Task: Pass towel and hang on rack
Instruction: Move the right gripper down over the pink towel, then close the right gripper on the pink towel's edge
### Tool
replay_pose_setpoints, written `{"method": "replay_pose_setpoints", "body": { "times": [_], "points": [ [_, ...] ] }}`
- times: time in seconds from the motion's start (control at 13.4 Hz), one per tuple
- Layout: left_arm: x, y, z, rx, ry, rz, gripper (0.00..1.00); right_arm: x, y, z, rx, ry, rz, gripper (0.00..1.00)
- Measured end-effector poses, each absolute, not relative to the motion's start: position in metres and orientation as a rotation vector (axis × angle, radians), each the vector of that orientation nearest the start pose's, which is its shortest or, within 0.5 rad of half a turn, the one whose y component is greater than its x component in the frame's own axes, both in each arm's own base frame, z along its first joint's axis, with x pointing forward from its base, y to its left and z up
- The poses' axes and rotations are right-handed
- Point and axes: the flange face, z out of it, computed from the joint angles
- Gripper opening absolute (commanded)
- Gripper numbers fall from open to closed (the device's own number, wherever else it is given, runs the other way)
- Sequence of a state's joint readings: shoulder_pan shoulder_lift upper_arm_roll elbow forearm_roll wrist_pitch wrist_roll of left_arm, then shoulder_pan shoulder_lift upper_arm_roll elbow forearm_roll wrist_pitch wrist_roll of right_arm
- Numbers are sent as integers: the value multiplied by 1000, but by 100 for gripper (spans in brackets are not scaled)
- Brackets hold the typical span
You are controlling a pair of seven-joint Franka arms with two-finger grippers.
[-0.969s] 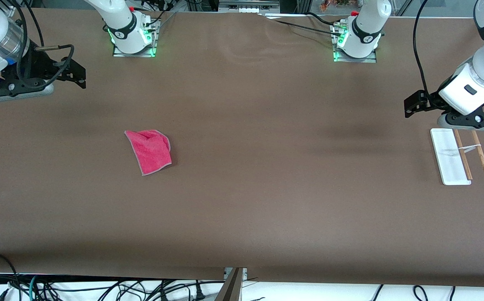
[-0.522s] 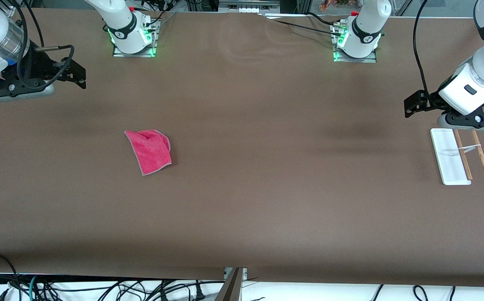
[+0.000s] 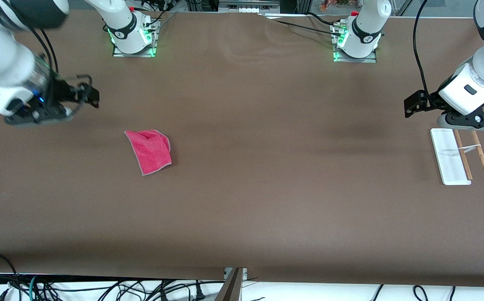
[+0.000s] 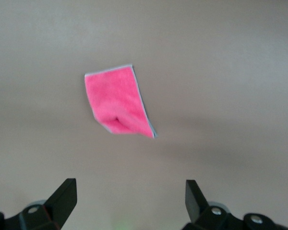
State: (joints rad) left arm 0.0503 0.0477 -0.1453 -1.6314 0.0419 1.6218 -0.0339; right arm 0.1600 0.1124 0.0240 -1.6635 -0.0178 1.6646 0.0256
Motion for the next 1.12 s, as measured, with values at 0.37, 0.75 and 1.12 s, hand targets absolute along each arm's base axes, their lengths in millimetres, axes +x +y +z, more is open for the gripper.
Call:
{"method": "replay_pose_setpoints", "body": {
  "times": [0.37,0.75,1.12],
  "points": [
    [568,-48,574,-3100,100,84,100,624,128,383,-3138,-272,113,100],
    [568,-48,574,-3100,100,84,100,606,156,292,-3092,-468,-6,100],
    [568,-48,574,-3100,100,84,100,607,146,247,-2998,-850,-26,100]
  ]
}}
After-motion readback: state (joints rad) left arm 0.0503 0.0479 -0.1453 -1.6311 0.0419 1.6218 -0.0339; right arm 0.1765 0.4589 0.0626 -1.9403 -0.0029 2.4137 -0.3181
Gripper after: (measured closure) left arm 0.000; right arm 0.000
